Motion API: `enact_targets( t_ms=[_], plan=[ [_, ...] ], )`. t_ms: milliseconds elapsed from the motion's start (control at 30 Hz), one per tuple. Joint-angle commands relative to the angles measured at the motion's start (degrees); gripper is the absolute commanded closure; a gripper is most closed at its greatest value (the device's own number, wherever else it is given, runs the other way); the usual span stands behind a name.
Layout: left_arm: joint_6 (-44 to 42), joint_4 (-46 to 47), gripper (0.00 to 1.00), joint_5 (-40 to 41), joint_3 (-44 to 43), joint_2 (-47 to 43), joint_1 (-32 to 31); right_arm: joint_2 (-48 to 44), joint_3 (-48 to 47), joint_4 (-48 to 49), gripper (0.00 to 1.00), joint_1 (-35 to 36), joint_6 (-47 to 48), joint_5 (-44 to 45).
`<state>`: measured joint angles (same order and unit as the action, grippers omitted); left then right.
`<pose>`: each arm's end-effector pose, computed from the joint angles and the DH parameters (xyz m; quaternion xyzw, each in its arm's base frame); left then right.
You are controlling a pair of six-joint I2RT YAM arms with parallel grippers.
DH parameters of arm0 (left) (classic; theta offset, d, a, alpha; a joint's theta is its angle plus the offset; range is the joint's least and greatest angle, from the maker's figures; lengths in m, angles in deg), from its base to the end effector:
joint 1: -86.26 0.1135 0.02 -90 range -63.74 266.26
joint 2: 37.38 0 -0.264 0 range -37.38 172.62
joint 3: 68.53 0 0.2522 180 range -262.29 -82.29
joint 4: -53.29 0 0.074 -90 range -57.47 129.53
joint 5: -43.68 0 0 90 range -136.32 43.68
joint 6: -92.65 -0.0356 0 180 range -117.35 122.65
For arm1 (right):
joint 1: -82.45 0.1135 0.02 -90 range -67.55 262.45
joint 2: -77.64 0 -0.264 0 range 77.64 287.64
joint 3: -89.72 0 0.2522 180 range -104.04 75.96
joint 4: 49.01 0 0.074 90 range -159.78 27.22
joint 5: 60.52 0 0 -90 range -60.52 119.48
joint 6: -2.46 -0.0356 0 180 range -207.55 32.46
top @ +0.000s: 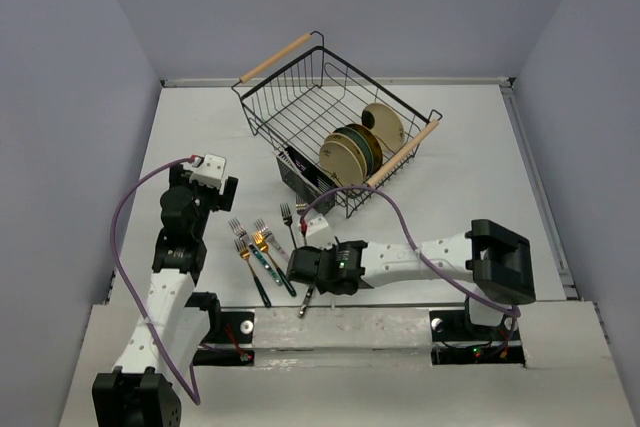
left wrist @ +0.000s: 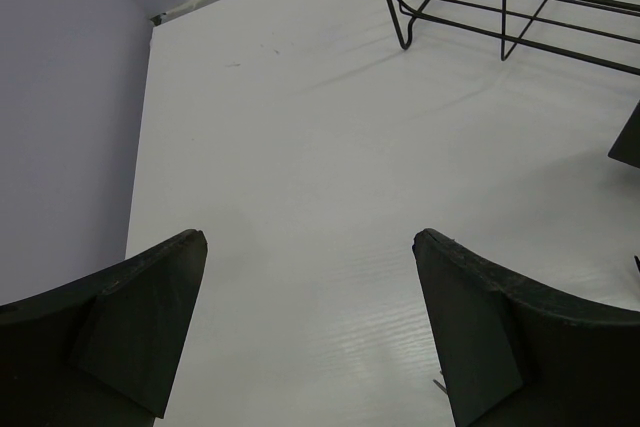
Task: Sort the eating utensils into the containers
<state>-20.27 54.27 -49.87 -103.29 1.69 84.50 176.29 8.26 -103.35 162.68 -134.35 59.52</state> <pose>0.1757 -0.0076 0.2546 0.1761 0.7057 0.1038 0.6784 0.0742 0.3260 0.2005 -0.2343 0.9250 0.0247 0.2981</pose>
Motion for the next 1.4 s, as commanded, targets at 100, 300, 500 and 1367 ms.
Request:
enact_targets(
  t_ms=[100, 300, 500, 1367],
  plan=[
    [-0.37, 2.31, 0.01, 0.21, 0.69, -0.66, 0.44, 2.51, 1.43, 0.05, 0.55, -1.91, -1.36, -1.74],
    [-0.46, 2.31, 0.01, 0.12, 0.69, -0.57, 0.35, 1.9, 4.94, 6.82, 0.54, -4.64, 1.45, -4.38],
    [-0.46, 2.31, 0.01, 0.04, 0.69, -0.66, 0.35, 4.53, 8.72, 10.17, 0.57, -6.93, 2.51, -6.66],
    [-0.37, 2.4, 0.01, 0.21, 0.69, -0.57, 0.35, -13.39, 13.83, 1.91, 1.0, -6.13, 6.54, -3.76]
  ],
)
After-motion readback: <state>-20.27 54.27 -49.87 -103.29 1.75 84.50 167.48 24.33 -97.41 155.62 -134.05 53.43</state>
